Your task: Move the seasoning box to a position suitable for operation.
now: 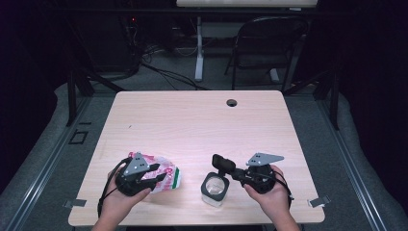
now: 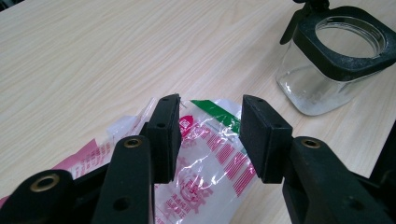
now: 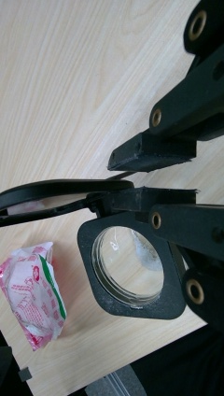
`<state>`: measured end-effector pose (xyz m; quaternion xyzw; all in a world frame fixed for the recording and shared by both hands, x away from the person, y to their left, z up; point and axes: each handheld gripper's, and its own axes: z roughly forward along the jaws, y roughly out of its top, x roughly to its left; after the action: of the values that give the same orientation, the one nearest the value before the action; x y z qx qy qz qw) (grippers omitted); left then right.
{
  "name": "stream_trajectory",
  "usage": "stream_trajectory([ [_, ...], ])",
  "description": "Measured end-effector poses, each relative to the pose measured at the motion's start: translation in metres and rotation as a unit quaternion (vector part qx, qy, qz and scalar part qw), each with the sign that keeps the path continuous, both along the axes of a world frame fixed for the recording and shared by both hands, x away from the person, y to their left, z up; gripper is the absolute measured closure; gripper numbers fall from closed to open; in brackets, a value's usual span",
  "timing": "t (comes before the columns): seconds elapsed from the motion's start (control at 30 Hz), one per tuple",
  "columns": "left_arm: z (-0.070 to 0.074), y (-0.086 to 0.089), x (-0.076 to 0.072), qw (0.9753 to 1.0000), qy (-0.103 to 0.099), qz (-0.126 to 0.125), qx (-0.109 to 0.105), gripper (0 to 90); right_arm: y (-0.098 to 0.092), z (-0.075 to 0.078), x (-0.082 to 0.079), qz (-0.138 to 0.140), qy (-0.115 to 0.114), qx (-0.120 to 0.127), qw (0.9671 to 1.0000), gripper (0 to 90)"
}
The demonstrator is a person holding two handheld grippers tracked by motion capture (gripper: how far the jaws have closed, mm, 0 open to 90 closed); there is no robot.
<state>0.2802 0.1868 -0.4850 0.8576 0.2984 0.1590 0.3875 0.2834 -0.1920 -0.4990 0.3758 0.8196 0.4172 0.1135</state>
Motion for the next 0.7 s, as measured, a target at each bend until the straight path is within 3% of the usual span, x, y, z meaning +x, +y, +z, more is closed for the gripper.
stream_trajectory([
  [0.3, -0.002, 0.000, -0.001, 1.0000, -0.003, -0.003, 0.006, 58.8, 0.001, 0.000, 0.004, -0.007, -0.004, 0.001, 1.0000, 82.2],
  [0.47, -0.002, -0.002, -0.002, 0.9998, 0.002, -0.005, 0.018, 58.2, 0.001, 0.002, 0.004, -0.012, 0.001, -0.005, 0.9999, 77.8],
  [0.6, 0.003, -0.002, -0.004, 0.9997, -0.005, 0.002, 0.023, 56.5, -0.002, 0.010, 0.000, -0.017, 0.012, -0.036, 0.9991, 71.2],
  [0.7, 0.002, -0.001, -0.007, 0.9993, -0.012, 0.002, 0.034, 54.8, -0.003, 0.016, -0.002, -0.014, 0.014, -0.042, 0.9989, 70.2],
])
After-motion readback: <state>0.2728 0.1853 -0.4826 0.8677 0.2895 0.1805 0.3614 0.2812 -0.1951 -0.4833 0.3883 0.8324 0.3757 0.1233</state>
